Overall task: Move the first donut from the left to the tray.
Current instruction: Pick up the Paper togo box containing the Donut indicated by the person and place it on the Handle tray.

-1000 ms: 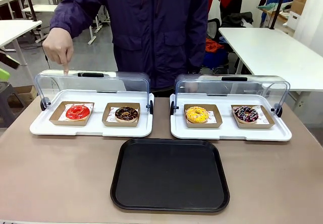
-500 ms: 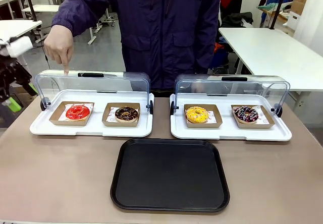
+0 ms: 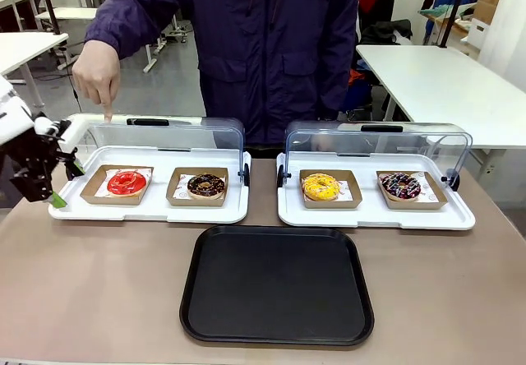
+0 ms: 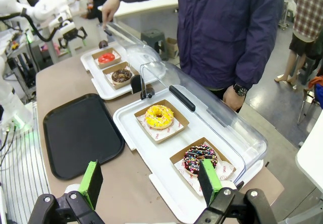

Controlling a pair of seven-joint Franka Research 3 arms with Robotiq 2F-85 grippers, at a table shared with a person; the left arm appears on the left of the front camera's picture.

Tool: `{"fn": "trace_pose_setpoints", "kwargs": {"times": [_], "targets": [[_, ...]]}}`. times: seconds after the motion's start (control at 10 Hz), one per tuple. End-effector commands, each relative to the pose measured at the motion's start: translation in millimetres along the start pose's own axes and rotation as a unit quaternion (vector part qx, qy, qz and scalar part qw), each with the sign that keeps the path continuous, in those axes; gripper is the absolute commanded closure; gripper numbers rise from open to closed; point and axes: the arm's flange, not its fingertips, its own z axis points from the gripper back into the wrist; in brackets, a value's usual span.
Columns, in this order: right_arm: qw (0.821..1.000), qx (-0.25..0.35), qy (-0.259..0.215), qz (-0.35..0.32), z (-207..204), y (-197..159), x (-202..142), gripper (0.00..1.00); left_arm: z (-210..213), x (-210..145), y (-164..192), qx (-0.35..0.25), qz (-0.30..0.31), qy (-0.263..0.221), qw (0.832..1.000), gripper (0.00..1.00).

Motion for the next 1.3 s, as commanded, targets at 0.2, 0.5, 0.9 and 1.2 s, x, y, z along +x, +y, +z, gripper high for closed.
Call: {"fn": "trace_pose_setpoints", "kwargs": {"times": [0.2, 0.5, 0.9, 1.2], "targets": [[1.000, 0.000, -0.011, 0.010, -1, -1, 1, 0.00, -11, -2, 5, 0.010, 0.002, 0.008, 1.000, 0.00], [1.000, 0.000, -0.011, 0.010, -1, -1, 1, 0.00, -23, 1, 22, 0.019, 0.014, 0.025, 0.999, 0.00], [1.000, 0.000, -0.011, 0.010, -1, -1, 1, 0.00, -57, -5, 56, 0.021, 0.015, 0.077, 0.997, 0.00], [1.000, 0.000, -0.011, 0.010, -1, -1, 1, 0.00, -79, -12, 68, 0.010, 0.011, 0.103, 0.995, 0.00]]}}
